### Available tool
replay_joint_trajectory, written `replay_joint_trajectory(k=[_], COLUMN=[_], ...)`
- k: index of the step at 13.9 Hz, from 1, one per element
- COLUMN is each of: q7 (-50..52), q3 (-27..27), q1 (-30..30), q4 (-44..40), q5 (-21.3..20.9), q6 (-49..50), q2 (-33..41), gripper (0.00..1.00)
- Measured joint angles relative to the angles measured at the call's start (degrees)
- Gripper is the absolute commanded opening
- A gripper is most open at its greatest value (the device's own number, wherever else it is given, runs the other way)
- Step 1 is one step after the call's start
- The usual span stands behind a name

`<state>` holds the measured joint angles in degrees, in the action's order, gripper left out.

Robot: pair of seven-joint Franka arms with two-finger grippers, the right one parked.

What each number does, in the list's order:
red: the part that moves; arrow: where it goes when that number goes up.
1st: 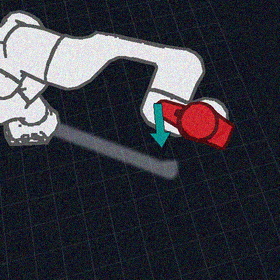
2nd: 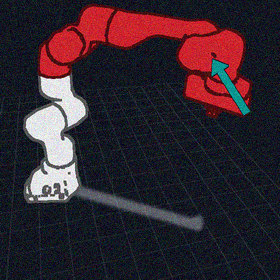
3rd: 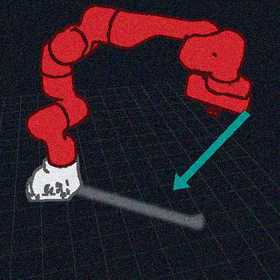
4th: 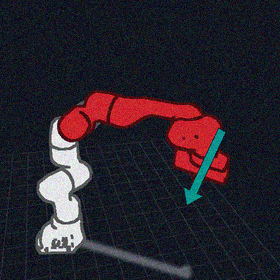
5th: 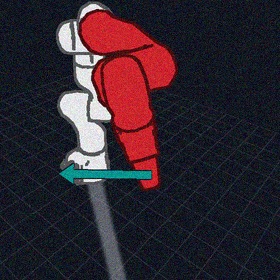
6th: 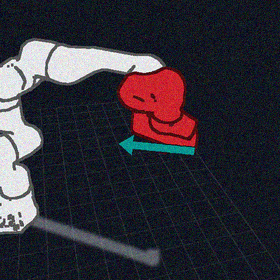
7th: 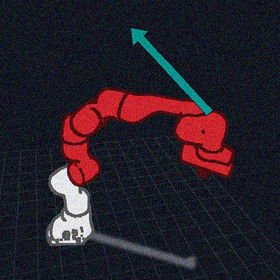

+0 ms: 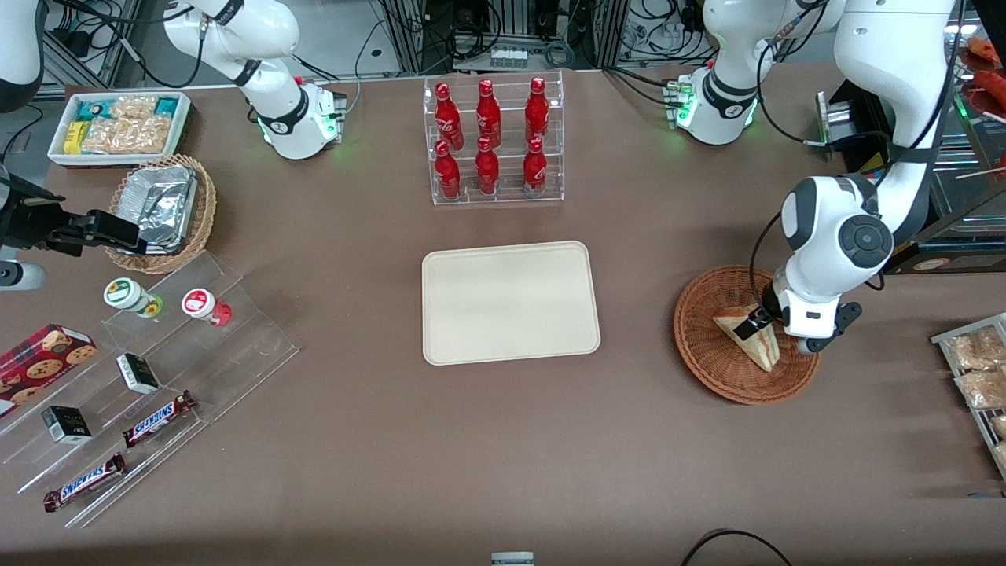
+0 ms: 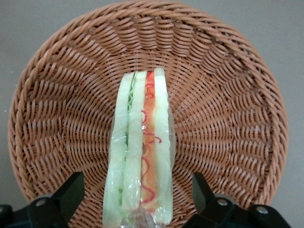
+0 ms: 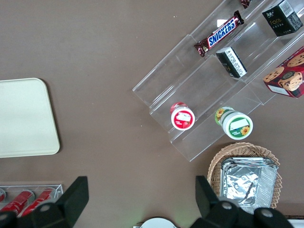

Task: Place sandwich from basket to tray
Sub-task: 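Close the left gripper on the sandwich's wrapped edge, then lift the sandwich out of the basket with the left gripper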

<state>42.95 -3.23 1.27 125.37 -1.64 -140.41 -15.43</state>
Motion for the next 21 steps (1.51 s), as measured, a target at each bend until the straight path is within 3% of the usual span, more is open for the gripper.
replay_joint_trajectory(k=[2, 5, 6, 7, 12, 16, 21], q7=[0.0, 0.4, 0.8, 1.1, 1.7, 1.6, 1.6], q3=[0.0, 0.0, 0.0, 0.0, -0.3, -1.1, -1.6], q1=[0.0, 0.0, 0.0, 0.0, 0.0, 2.3, 12.6], q4=[0.0, 0.0, 0.0, 0.0, -1.7, -9.8, -22.3], q5=[0.0, 0.0, 0.0, 0.0, 0.0, -0.1, -0.1], q6=[-0.3, -0.5, -0.6, -0.7, 1.0, 19.2, 33.4], q2=[-0.5, -1.1, -1.2, -1.3, -1.0, 2.6, 4.4], gripper=[0.81, 0.21, 0.06, 0.0, 0.0, 0.0, 0.0])
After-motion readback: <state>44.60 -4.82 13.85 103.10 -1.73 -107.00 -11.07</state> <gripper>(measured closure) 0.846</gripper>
